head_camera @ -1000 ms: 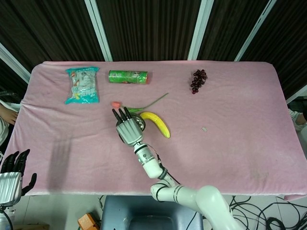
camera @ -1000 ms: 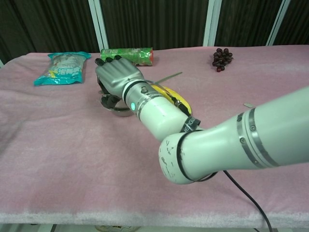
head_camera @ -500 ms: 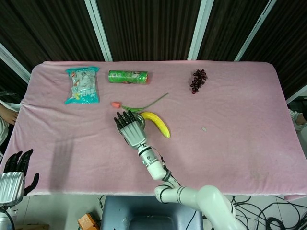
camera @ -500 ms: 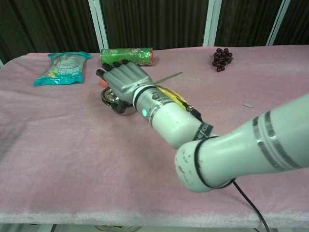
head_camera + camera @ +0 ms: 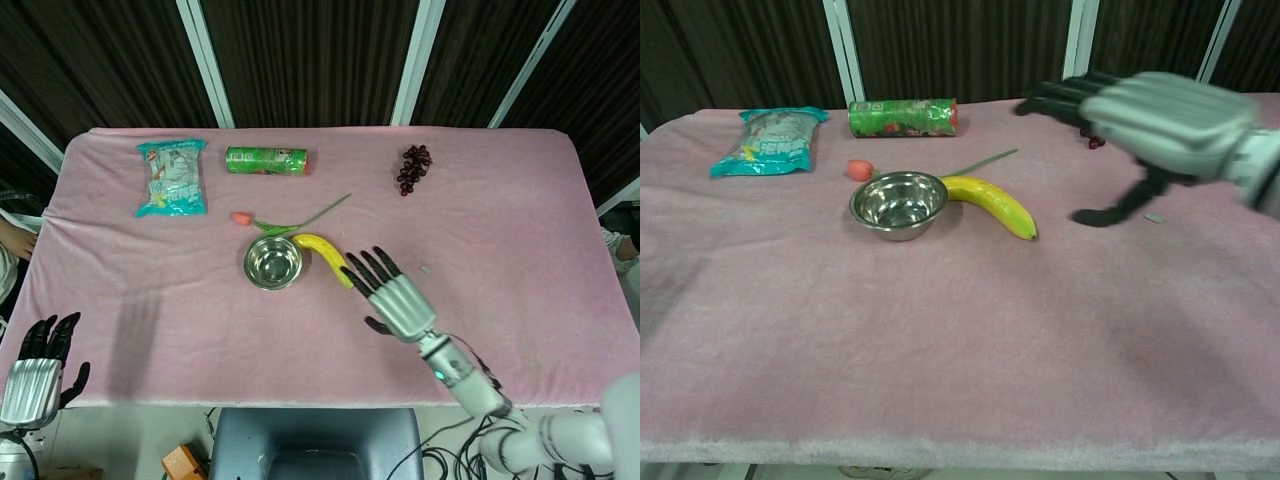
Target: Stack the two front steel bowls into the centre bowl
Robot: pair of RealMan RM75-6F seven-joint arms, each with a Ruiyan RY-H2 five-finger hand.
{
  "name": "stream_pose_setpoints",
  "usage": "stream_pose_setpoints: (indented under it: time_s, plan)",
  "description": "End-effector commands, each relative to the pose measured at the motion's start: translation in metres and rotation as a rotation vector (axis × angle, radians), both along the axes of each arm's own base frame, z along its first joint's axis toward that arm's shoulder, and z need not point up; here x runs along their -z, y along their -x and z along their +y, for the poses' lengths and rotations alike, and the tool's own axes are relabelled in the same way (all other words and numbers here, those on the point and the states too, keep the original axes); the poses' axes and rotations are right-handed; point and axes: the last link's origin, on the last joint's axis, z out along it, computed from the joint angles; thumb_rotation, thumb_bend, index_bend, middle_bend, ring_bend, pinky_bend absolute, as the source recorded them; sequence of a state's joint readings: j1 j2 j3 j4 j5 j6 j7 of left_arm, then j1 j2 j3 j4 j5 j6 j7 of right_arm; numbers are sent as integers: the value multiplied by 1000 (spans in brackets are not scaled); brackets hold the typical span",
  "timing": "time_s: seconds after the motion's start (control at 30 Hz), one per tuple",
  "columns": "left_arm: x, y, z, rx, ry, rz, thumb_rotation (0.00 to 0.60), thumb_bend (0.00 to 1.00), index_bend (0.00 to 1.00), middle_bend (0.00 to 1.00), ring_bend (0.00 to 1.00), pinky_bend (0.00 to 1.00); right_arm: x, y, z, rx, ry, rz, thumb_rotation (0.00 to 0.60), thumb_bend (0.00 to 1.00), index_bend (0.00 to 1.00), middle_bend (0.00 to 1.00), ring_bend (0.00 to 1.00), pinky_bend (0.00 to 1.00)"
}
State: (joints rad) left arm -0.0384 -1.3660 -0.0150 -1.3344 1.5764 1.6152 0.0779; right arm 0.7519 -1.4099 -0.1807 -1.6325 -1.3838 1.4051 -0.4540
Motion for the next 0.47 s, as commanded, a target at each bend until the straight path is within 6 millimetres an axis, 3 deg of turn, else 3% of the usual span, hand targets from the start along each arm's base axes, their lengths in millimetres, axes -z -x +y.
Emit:
stream_pose_setpoints:
  time_s: [0.03,0.1,0.13,0.17,0.2,0.33,0.47]
  plan:
    - [1,-1,0,6,3,5,600,399,0,124,66,117,-29,34,35,56,2,-5,600,355,0,0,0,0]
    - [2,-5,-2,27,8,22,600,399,0,122,65,115,-54,70,67,131,75,5,600,355,0,0,0,0]
    - [1,-5,-5,31,11,40,600,400,0,120,63,115,-73,104,98,226,152,24,600,355,0,0,0,0]
    - [1,-6,-7,33,15,49,600,401,0,119,62,115,-80,122,120,281,193,5,600,355,0,0,0,0]
    - [1,-7,-8,35,19,51,600,403,0,118,61,114,-81,130,129,298,208,-18,600,355,0,0,0,0]
    - [1,-10,-12,31,29,61,600,404,0,117,60,114,-79,151,134,358,205,-94,600,355,0,0,0,0]
    - [-1,-13,-16,31,15,66,600,403,0,117,61,115,-87,153,130,362,231,-121,600,355,0,0,0,0]
